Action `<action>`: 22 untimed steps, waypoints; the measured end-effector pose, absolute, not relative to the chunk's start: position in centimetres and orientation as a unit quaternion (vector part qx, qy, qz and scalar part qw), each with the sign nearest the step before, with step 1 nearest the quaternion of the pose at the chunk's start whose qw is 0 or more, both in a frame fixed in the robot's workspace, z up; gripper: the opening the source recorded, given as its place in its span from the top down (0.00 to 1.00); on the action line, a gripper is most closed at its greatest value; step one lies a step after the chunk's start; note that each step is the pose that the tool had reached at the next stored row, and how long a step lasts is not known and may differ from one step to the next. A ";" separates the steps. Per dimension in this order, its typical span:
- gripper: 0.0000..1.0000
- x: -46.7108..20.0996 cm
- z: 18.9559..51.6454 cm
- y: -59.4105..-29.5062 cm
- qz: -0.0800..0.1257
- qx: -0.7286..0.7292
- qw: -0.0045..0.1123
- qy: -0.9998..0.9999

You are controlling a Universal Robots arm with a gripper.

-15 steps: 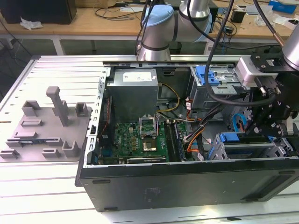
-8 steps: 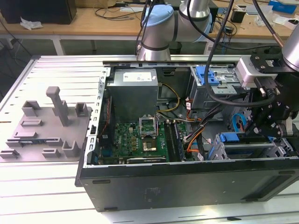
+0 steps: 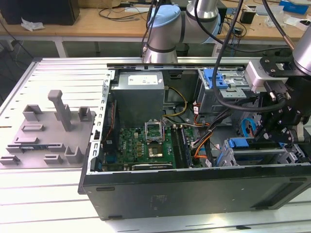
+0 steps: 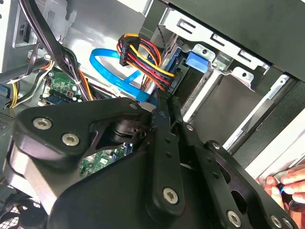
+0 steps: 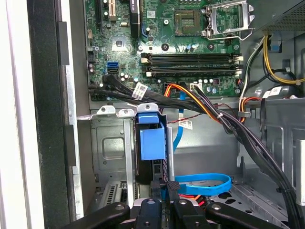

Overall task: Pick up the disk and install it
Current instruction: 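Insert the second disk wire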

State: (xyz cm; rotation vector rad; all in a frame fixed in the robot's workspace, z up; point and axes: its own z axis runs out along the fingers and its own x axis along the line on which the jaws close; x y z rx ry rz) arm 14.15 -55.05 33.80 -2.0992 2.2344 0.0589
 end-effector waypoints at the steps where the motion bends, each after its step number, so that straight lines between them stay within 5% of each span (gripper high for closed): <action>1: 0.84 14.1 33.8 -55.0 0.019 -0.684 0.038 0.728; 18: 0.84 14.1 33.8 -55.0 0.020 -0.684 0.038 0.728; 22: 0.77 14.1 34.0 -55.0 0.019 -0.684 0.038 0.728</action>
